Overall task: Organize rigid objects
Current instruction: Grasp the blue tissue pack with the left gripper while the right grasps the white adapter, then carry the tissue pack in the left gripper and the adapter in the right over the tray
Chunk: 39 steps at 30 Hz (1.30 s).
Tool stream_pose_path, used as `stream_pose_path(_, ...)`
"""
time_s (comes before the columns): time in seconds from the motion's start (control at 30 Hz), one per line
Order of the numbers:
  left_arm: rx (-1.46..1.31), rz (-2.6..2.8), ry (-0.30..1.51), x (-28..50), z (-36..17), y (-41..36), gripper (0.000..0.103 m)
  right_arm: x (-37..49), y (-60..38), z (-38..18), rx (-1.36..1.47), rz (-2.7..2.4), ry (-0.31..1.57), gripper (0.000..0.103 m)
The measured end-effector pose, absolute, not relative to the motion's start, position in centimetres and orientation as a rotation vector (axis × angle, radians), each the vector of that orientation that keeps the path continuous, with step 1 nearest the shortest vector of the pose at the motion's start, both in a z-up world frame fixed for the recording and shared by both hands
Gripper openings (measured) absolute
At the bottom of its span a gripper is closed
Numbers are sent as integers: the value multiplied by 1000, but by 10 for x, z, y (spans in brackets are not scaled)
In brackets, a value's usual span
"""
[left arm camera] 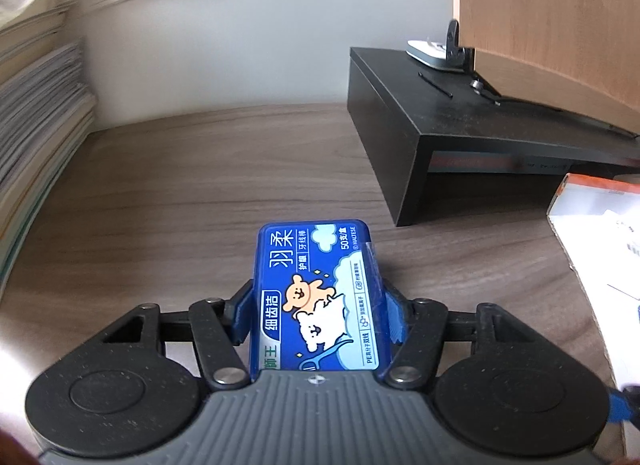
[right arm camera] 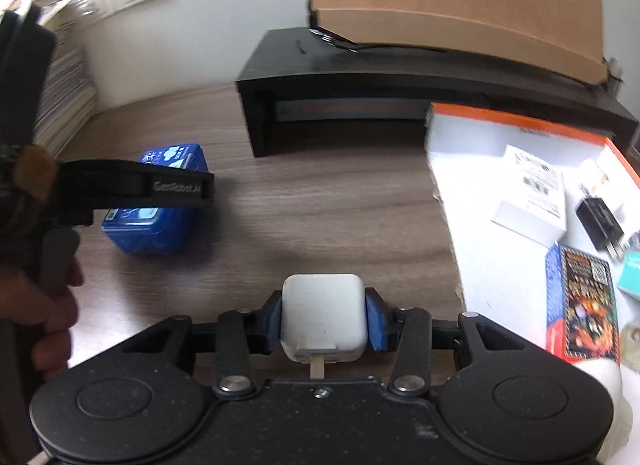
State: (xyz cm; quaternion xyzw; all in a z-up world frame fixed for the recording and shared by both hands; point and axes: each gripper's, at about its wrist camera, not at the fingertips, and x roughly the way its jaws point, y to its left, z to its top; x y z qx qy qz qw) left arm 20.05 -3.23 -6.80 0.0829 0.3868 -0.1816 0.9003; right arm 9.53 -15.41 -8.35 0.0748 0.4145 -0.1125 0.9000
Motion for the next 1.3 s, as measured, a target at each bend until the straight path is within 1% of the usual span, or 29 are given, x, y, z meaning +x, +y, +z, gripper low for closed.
stream_pose_path(0.13, 156, -367, 802, 187, -60, -17, 63, 91, -159, -80, 144, -239, 839, 51)
stream_pose_path(0.27, 132, -378, 800, 171, -50, -11, 63, 84, -165, -65, 138, -248, 792, 51)
stream_pose_path(0.47, 98, -454, 803, 153, -42, -33, 63, 64, -183, -36, 140, -278, 704, 51)
stream_pose_path(0.87, 107, -593, 735, 87, -8, -112, 63, -7, -257, 10, 116, -393, 577, 51)
stream_pose_path(1.3, 121, -619, 709, 42, 6, -202, 63, -53, -343, 32, 165, -353, 543, 51)
